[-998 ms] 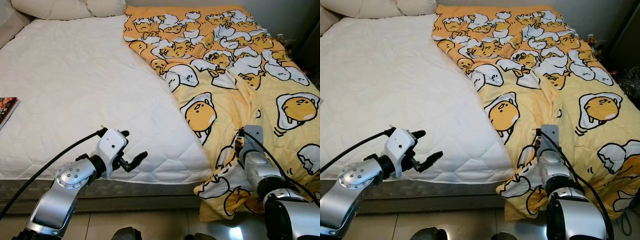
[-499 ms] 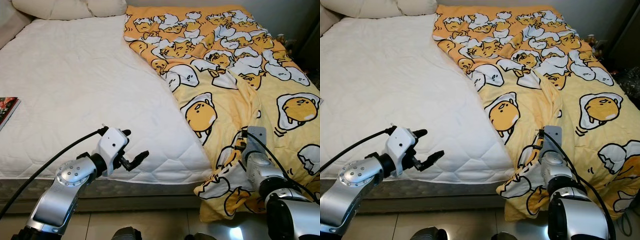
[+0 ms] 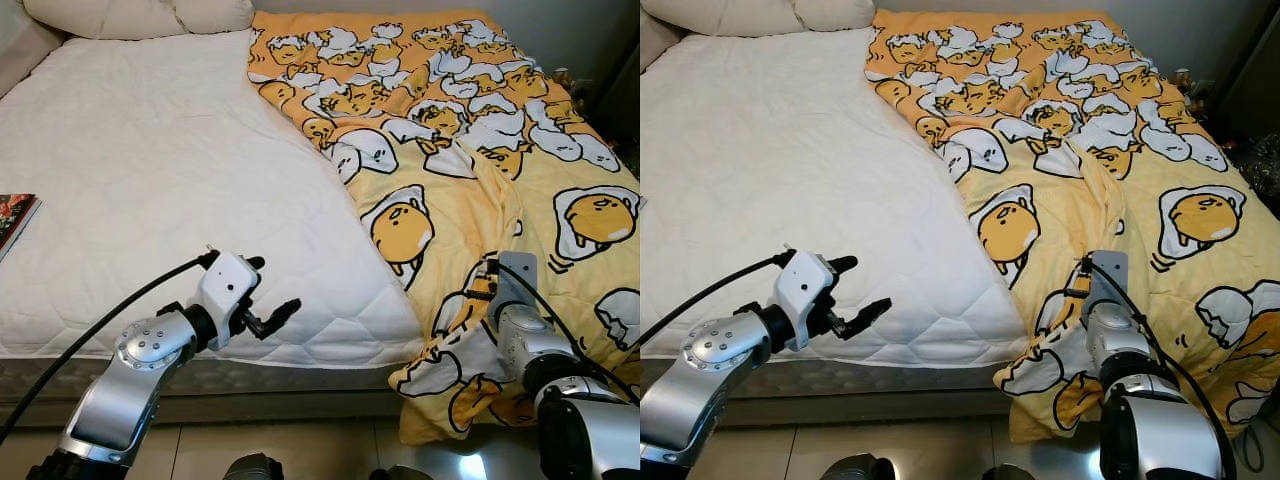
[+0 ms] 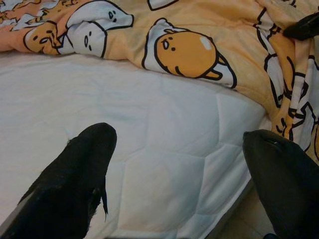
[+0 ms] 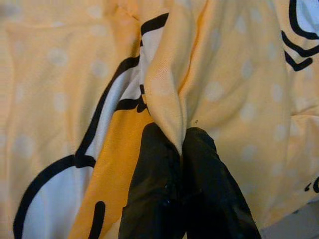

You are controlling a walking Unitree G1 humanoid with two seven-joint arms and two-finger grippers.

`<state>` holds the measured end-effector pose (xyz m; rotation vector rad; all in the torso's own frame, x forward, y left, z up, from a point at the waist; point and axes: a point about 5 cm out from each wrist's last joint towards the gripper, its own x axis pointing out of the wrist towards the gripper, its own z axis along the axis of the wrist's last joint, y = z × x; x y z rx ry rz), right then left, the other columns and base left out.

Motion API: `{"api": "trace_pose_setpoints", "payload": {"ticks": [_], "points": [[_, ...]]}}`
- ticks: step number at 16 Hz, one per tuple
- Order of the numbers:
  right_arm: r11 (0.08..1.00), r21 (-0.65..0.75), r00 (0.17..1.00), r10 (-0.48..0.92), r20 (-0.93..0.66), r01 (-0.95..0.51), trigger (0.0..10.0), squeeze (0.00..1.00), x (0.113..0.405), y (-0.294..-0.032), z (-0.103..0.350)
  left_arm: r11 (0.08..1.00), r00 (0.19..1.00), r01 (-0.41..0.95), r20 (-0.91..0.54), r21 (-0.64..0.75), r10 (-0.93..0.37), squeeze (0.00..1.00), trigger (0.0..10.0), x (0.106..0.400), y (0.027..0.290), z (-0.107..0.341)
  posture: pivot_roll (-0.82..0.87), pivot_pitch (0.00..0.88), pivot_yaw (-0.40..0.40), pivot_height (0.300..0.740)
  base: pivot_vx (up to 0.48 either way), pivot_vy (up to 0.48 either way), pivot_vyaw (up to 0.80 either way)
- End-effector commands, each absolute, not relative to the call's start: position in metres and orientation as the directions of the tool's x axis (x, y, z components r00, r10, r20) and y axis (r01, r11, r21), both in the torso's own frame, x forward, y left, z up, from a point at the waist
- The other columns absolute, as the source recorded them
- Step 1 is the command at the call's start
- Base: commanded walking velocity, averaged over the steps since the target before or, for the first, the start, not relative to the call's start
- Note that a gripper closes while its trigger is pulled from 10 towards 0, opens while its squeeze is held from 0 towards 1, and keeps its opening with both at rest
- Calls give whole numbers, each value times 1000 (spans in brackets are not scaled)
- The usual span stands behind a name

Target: Clean up the room

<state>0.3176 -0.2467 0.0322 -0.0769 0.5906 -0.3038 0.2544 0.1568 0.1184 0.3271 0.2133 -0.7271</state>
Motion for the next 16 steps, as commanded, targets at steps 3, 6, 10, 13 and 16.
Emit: {"api": "trace_pose_setpoints", "payload": {"ticks": [3, 6, 10, 13, 16], "points": [[999, 2, 908, -42, -416, 47, 0, 0, 331, -222, 48, 709, 736, 671, -304, 216, -605, 0, 10000, 255, 158, 116, 120, 42, 29, 740, 0, 0, 0], [911, 83, 865, 410, -290, -404, 0, 0, 323, -159, 56, 710, 736, 672, -303, 213, -606, 0, 10000, 255, 157, 115, 112, 42, 31, 740, 0, 0, 0], [514, 114, 493, 853, -174, -850, 0, 0, 277, -96, 79, 704, 731, 677, -299, 213, -613, 0, 10000, 255, 156, 115, 107, 36, 22, 740, 0, 0, 0], [271, 197, 251, 960, -122, -942, 0, 0, 249, -96, 97, 700, 729, 681, -296, 216, -617, 0, 10000, 254, 156, 115, 105, 30, 20, 740, 0, 0, 0], [40, 320, 25, 998, -49, -947, 0, 0, 214, -109, 117, 693, 722, 689, -294, 214, -627, 0, 10000, 252, 154, 114, 98, 18, 16, 740, 0, 0, 0]]}}
